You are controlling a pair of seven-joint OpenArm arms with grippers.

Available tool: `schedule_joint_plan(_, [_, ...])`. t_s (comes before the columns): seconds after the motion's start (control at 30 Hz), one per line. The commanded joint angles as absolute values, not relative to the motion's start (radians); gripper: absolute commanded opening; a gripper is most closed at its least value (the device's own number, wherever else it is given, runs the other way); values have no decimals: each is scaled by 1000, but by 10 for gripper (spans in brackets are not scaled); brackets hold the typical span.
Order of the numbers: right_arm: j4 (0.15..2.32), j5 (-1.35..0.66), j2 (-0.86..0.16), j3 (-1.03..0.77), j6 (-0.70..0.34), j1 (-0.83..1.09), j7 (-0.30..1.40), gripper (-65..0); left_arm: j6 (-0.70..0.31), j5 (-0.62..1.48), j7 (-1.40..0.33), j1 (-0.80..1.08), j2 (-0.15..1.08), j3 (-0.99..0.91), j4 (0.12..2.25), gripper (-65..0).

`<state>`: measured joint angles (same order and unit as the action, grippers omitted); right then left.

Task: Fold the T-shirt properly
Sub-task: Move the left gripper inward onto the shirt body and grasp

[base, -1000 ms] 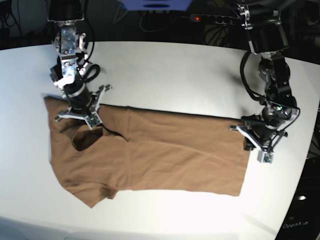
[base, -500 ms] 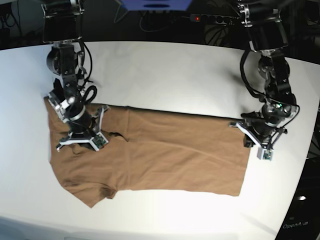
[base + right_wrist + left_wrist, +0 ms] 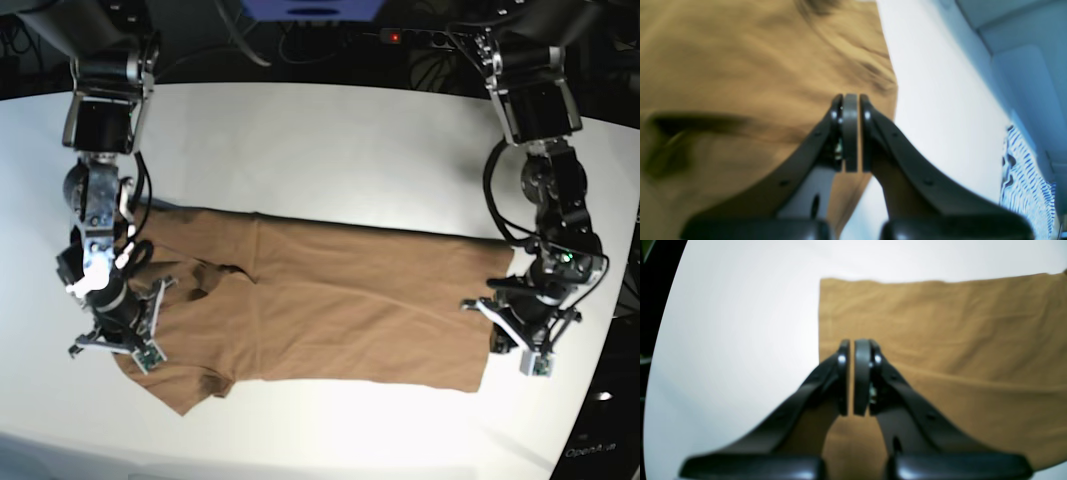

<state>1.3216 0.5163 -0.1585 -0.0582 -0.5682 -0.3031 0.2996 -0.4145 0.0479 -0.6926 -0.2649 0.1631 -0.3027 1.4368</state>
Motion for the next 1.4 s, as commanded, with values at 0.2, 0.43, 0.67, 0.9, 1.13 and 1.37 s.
schedule_joint_plan(0.2, [1106,506,-147,-71,-598,-493,337,-649,-409,56,-653,-495,173,-303,1208,-623])
schedule_joint_plan(0.43, [920,507,-127,-97,-656,-575,338,-649,-407,-21,-565,-696,194,-183,846,-623])
schedule_joint_plan(0.67, [909,509,-134,-96,-654,-601,348,-649,-407,-85,-427,-799,180,-162,608,-623])
schedule_joint_plan(0.9, [915,509,-148,-131,-648,-549,381,-650,-415,-88,-518,-731,170,-154,584,-623])
schedule_joint_plan(1.13, [912,509,-147,-226,-653,-533,367,-650,-417,-79,-503,-656,140,-24,584,-623])
schedule_joint_plan(1.37, [911,509,-150,-226,-651,-472,312,-650,-414,-82,-473,-625,111,-13,584,-623])
